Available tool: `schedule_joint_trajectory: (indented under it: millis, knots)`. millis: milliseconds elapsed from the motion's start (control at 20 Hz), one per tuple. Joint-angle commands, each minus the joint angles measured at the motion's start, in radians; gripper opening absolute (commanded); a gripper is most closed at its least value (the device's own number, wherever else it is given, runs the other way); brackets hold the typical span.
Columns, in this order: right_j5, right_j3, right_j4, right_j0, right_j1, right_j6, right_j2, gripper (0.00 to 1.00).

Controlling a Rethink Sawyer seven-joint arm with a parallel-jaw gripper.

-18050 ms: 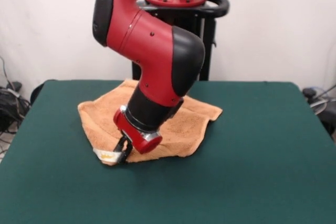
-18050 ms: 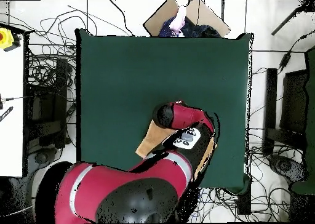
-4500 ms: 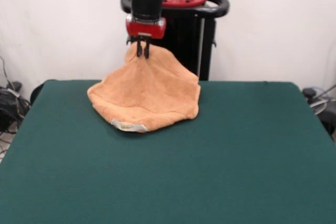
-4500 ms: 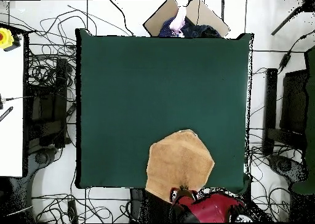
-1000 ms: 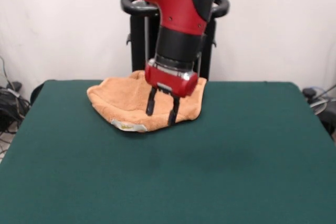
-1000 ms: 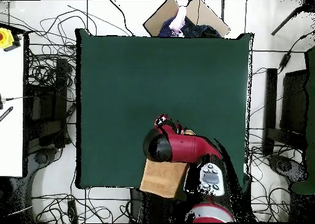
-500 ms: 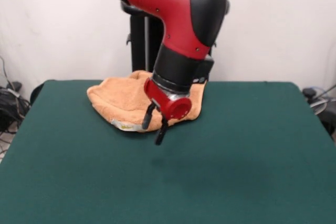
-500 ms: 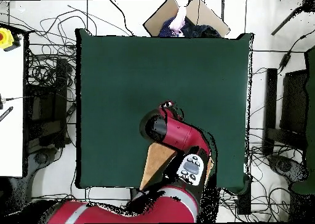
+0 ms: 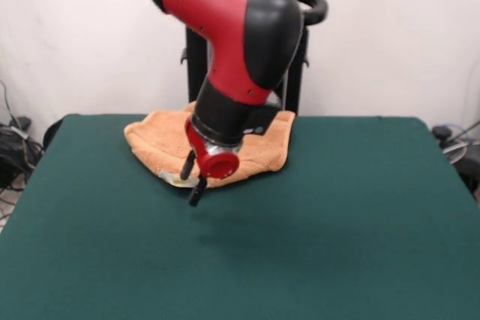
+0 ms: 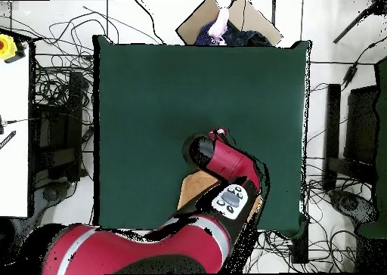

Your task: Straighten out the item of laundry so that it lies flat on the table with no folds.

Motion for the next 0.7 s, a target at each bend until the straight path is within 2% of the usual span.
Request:
schedule_joint_trajectory:
  millis: [50, 250, 400, 700]
  knots:
    - [0.212, -0.148, 0.054, -0.014, 0.161, 0.194, -0.004, 1.00]
    - [0.252, -0.209, 0.024, -0.039, 0.218, 0.153, -0.003, 1.00]
    - [0.223, -0.223, 0.004, -0.058, 0.242, 0.118, 0.007, 1.00]
    - [0.196, -0.194, -0.026, -0.072, 0.215, 0.086, 0.001, 1.00]
